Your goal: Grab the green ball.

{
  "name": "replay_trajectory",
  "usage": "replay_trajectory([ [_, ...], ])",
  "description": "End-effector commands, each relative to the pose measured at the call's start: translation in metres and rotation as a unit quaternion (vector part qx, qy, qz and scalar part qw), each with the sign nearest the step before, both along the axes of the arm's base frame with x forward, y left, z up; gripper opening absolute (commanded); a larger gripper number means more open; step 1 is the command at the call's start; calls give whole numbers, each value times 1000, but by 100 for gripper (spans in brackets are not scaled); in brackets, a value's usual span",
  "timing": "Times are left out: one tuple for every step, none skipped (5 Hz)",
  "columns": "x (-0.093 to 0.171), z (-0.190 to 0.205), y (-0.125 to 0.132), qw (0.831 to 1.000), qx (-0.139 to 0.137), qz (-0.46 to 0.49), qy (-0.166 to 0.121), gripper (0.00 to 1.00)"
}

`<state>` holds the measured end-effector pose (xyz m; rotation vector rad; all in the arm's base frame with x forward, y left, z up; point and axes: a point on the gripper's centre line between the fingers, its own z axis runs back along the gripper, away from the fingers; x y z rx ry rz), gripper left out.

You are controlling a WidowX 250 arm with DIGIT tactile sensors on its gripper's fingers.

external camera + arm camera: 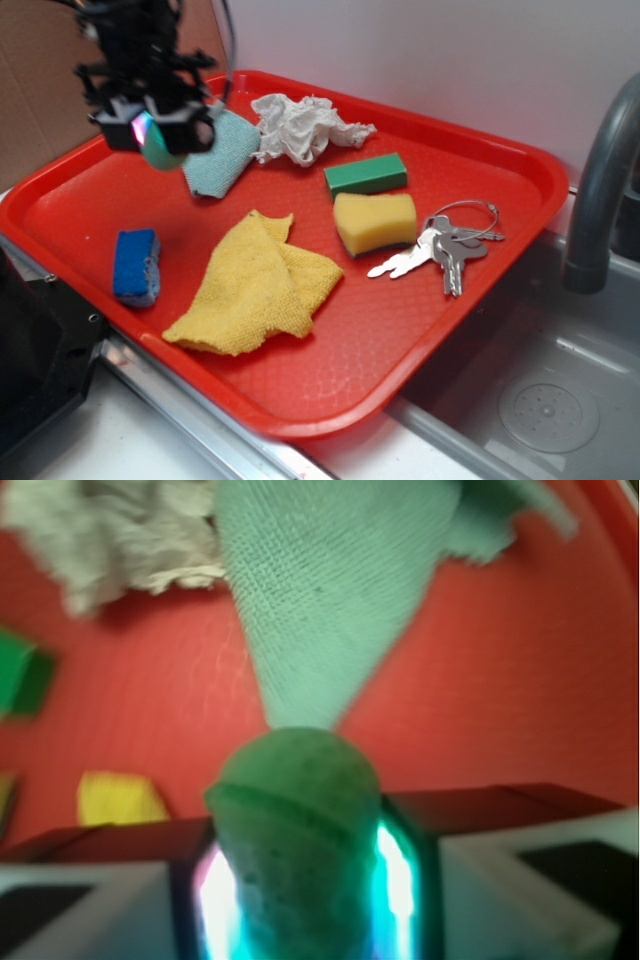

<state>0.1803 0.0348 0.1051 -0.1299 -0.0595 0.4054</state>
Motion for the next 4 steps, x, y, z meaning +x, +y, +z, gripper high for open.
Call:
replay_trajectory([
  [27,106,-5,997,31,-64,3,0],
  [38,118,-17,997,51,-64,3,0],
  [45,111,-27,995,78,-65,9,0],
  [49,102,-24,995,85,-59,14,0],
])
